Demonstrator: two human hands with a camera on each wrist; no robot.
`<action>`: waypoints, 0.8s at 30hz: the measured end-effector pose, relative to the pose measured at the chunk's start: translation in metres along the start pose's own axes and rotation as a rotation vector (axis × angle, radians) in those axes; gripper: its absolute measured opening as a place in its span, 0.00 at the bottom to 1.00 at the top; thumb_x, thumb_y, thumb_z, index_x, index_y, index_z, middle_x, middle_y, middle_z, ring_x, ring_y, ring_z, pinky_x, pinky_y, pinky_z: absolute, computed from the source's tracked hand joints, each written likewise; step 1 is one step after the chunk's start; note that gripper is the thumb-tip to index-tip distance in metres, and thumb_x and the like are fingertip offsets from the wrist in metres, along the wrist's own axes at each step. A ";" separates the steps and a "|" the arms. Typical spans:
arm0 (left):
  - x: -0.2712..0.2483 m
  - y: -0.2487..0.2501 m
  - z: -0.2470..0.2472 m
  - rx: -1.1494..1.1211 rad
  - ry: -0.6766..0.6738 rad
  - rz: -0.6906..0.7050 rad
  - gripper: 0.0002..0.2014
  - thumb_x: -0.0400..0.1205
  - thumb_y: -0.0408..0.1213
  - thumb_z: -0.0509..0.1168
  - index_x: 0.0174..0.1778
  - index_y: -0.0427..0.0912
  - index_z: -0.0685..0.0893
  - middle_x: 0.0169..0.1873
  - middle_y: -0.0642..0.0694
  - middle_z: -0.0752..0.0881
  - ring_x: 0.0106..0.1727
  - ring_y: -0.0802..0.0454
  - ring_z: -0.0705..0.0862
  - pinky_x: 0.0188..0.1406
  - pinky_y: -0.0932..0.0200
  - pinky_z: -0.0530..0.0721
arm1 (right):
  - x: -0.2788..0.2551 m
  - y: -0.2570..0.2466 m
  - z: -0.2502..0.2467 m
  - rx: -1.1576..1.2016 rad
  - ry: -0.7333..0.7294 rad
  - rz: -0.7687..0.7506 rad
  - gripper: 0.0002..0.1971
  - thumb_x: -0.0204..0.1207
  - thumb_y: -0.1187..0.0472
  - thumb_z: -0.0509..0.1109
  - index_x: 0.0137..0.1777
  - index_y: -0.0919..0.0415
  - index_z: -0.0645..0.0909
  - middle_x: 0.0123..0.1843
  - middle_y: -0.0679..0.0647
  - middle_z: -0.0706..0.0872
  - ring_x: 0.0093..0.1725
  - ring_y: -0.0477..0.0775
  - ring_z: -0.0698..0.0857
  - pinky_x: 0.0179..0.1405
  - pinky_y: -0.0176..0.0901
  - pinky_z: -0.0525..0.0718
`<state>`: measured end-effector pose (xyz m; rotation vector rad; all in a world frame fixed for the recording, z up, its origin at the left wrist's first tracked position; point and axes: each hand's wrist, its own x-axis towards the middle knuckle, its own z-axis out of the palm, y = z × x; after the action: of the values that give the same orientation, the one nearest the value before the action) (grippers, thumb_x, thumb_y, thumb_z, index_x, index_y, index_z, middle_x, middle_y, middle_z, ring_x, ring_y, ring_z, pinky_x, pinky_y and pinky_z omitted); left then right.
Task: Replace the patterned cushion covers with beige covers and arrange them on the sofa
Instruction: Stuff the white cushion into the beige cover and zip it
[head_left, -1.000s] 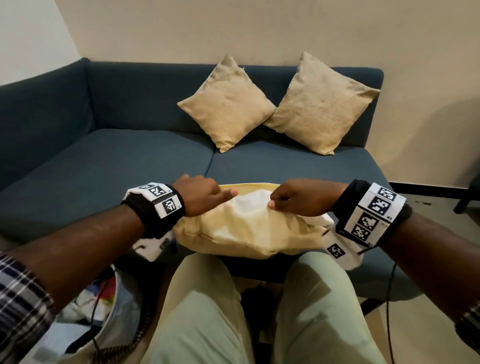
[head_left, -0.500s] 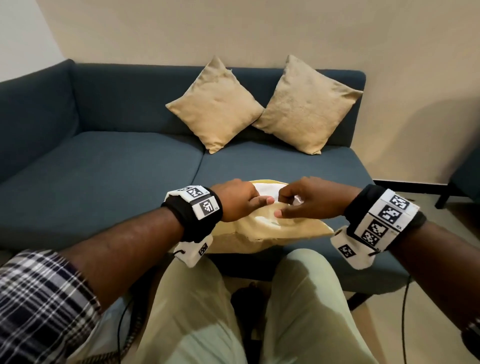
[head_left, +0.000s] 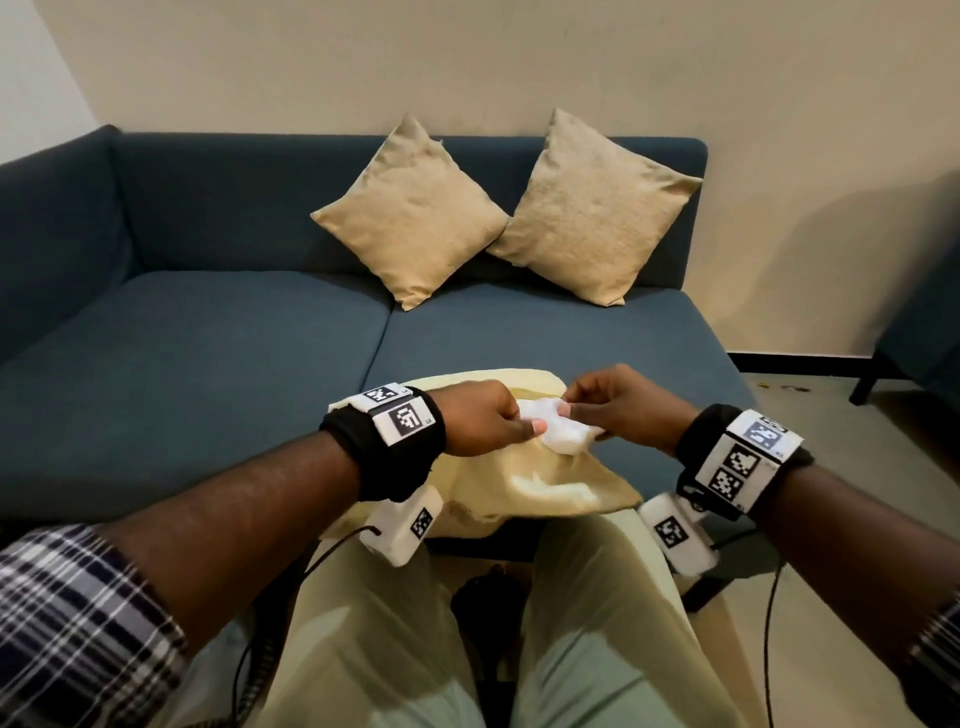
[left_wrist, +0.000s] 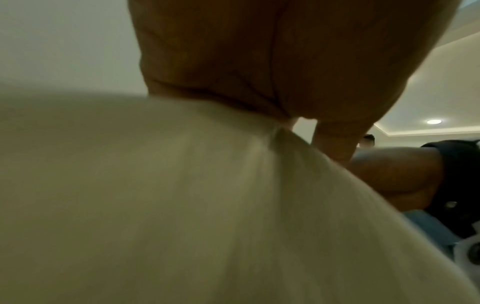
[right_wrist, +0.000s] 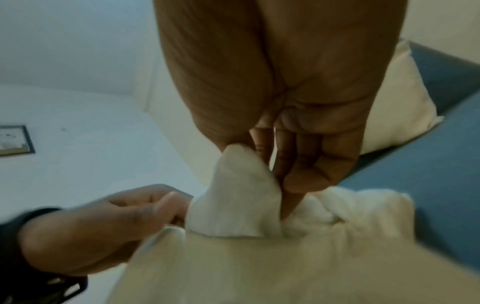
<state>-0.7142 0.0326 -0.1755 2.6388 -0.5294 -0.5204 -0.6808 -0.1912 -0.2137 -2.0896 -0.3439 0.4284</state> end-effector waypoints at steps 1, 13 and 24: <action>0.001 0.007 0.004 -0.014 -0.029 -0.014 0.23 0.87 0.57 0.61 0.28 0.49 0.76 0.29 0.52 0.76 0.34 0.52 0.76 0.34 0.59 0.70 | 0.001 -0.004 0.004 0.075 0.000 -0.023 0.11 0.84 0.62 0.71 0.56 0.70 0.87 0.47 0.64 0.90 0.43 0.53 0.86 0.39 0.40 0.87; 0.008 0.035 0.028 -0.051 0.067 0.142 0.11 0.81 0.50 0.72 0.41 0.47 0.85 0.34 0.52 0.81 0.38 0.51 0.79 0.37 0.57 0.75 | -0.023 -0.009 0.017 0.043 -0.294 0.177 0.16 0.92 0.54 0.52 0.59 0.53 0.83 0.57 0.48 0.89 0.51 0.40 0.88 0.59 0.34 0.84; -0.036 -0.076 0.008 0.100 -0.114 -0.001 0.41 0.69 0.85 0.47 0.32 0.43 0.73 0.29 0.51 0.73 0.31 0.53 0.73 0.37 0.50 0.76 | -0.047 0.012 -0.022 -0.727 -0.206 -0.005 0.37 0.75 0.26 0.43 0.55 0.52 0.84 0.50 0.45 0.84 0.50 0.48 0.83 0.56 0.47 0.81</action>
<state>-0.7274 0.1102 -0.2064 2.7153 -0.6033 -0.6644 -0.7126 -0.2329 -0.2049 -2.7514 -0.7067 0.5766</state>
